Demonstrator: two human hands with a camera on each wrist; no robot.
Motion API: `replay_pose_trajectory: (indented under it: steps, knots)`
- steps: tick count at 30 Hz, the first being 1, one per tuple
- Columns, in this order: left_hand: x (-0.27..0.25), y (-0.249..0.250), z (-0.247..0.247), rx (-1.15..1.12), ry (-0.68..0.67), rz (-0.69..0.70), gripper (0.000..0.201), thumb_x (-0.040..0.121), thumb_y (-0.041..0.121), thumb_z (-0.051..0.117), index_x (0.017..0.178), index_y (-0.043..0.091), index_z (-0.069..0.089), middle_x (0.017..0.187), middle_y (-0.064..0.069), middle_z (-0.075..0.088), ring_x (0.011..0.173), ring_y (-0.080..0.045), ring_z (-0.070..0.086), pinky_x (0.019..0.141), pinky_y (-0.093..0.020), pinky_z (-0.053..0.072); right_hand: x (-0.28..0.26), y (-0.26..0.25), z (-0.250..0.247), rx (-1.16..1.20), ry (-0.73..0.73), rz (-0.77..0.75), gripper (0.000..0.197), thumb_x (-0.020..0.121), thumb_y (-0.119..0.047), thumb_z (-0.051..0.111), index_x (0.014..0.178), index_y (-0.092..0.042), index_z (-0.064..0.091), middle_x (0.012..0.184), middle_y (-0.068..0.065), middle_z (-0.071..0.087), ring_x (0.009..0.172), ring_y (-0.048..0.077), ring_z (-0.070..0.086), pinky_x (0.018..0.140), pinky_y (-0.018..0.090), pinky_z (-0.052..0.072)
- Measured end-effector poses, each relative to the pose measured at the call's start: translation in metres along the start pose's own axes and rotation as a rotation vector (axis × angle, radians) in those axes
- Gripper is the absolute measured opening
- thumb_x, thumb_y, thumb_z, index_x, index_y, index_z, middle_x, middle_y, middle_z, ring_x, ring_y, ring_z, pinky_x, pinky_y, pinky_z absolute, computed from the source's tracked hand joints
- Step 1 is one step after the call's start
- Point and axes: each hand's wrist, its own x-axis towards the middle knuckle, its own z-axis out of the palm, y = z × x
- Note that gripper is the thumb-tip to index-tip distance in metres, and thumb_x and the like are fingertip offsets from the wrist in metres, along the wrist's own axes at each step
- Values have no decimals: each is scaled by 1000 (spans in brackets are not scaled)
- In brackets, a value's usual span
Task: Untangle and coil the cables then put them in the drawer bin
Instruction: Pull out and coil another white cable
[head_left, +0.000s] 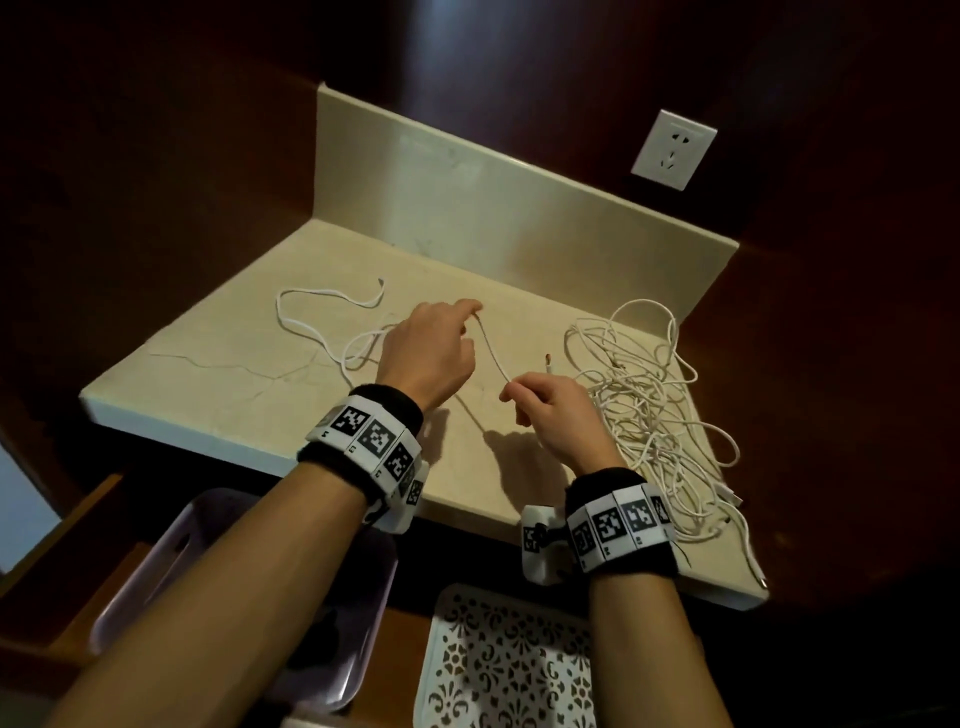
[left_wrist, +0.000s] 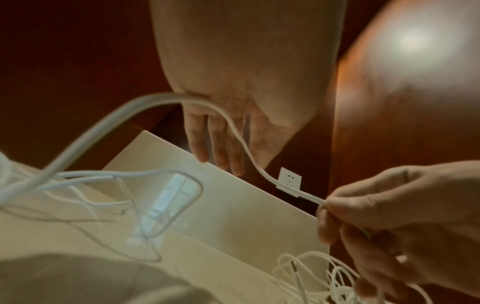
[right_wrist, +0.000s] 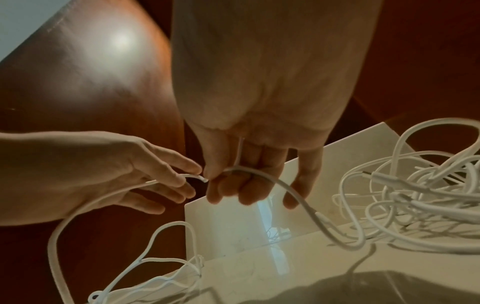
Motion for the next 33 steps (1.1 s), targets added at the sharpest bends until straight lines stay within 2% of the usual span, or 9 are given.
replay_pose_trajectory:
  steps: [5,10,13,15,19,23,26,30,33]
  knots:
    - [5,-3,8,111,-120,143,45,91,25,54,133,40,53,151,-3,33,141,-22,20,111,-41,20,7,1,-2,34,54,-44,21,96,-26,57,85,-18,74,53,-10,49,49,1,45,53,15,35]
    - [9,-1,11,129,-146,181,26,93,40,54,117,43,63,158,-4,19,146,-24,6,114,-45,9,10,-1,-1,60,71,-76,21,95,-26,59,86,-17,75,49,-11,46,49,2,43,53,15,32]
    - [8,-3,7,167,-152,175,21,92,46,54,105,39,68,157,0,25,145,-23,11,113,-46,11,9,1,-3,54,56,-74,19,95,-28,60,86,-21,75,52,-10,50,50,0,45,52,15,33]
    - [7,-6,5,188,-176,161,25,92,50,53,106,39,70,150,5,38,141,-19,21,111,-44,15,9,2,-5,43,43,-65,18,95,-30,58,86,-24,73,58,-8,55,50,0,47,53,17,35]
    - [7,-10,-12,107,-59,55,30,94,47,53,113,32,71,117,3,69,114,-17,52,99,-34,26,8,11,-13,-2,22,-25,22,98,-31,51,90,-24,70,62,-5,61,51,2,48,58,26,37]
    - [3,2,-21,196,-61,44,27,97,37,51,113,29,71,108,-2,72,104,-25,60,96,-34,34,5,13,-17,-32,33,-44,24,99,-29,49,86,-26,69,63,2,61,60,12,55,65,32,43]
    - [-2,18,-18,139,-109,93,26,96,31,50,113,28,70,106,-3,72,103,-26,61,85,-33,41,9,4,-18,-64,64,-83,23,99,-30,51,86,-24,69,61,-2,56,64,20,56,68,37,46]
    - [-2,26,-20,-61,-148,134,25,95,34,55,110,24,73,102,-3,74,100,-22,64,86,-34,48,10,-3,-24,-101,82,-91,23,98,-32,51,88,-23,70,55,-8,49,58,16,48,65,37,44]
    - [1,24,-24,12,-133,134,26,96,38,54,110,27,73,112,1,72,107,-23,62,88,-37,48,9,-5,-32,-117,66,-81,24,98,-33,52,90,-22,71,57,-8,51,57,12,46,61,33,39]
